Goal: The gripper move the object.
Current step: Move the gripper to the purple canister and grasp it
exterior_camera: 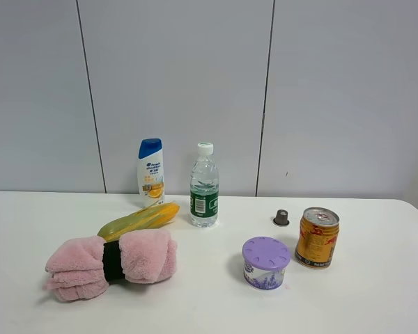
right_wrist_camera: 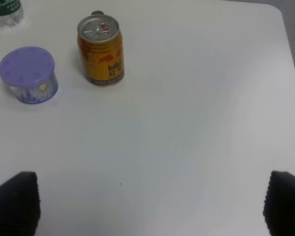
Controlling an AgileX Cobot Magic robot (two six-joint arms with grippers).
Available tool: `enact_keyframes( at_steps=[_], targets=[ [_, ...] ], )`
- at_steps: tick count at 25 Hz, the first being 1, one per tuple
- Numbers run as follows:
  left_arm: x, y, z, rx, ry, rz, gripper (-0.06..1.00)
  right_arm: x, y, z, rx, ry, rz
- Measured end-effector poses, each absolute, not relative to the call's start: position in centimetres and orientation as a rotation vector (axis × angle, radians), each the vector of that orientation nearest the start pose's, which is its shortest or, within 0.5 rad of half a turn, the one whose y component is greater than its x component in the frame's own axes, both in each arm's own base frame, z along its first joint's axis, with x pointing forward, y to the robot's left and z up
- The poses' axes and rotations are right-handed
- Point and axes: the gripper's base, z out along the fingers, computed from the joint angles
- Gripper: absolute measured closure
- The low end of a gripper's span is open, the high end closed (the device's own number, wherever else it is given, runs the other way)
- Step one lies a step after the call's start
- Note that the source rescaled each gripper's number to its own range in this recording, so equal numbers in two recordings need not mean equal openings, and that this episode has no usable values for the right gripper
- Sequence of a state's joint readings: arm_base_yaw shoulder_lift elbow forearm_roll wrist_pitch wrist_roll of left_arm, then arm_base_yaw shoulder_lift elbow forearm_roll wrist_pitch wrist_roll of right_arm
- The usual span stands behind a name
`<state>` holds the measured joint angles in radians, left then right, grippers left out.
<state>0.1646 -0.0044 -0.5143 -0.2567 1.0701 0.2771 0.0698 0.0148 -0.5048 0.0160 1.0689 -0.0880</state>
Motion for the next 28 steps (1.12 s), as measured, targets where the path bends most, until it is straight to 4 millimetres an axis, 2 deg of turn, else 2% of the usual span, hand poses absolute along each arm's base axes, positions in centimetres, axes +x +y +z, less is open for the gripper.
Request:
enact_keyframes(
  at_steps=[28],
  targets=[
    [-0.57,-2.15,28.26,0.129,2.005,-0.025,-0.06,-0.36,0.10,27.80,-0.163,2.056,0.008]
  ],
)
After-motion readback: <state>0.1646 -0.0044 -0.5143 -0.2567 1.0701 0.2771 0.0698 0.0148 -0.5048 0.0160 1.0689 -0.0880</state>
